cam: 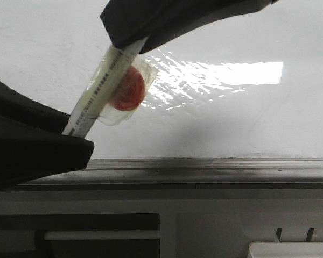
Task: Write number 9 on whiteboard
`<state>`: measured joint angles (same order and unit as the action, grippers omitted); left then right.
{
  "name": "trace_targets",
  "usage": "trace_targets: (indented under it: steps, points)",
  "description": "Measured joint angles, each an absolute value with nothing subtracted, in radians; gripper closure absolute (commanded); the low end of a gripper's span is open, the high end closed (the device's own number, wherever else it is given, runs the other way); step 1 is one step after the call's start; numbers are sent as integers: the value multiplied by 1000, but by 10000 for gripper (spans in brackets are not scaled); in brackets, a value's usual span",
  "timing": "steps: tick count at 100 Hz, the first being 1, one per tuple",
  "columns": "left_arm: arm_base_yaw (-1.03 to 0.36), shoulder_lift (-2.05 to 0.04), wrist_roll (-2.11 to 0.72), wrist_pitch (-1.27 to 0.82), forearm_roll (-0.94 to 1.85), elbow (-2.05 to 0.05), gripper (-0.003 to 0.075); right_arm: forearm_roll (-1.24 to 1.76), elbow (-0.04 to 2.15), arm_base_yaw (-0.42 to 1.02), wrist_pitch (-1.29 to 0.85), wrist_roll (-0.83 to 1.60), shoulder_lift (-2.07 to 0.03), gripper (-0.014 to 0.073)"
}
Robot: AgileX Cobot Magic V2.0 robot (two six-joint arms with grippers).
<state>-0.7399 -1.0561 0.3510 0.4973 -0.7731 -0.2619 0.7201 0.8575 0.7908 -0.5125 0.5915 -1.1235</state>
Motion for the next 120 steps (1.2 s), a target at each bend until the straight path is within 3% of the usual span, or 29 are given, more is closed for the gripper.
trace_targets:
  steps: [31, 56, 76, 120]
  points:
    - [-724, -920, 351, 434, -607, -262, 499, 668, 858, 795, -389, 591, -1102, 662]
    - [-621, -648, 351, 354, -416, -262, 499, 653, 858, 795, -203, 591, -1035, 662]
    - [-544, -571, 351, 352, -376, -262, 499, 679, 861, 719, -145, 591, -1046, 662]
    - [-525, -571, 351, 348, -355, -260, 499, 767, 1050, 495, -289, 589, -1204, 662]
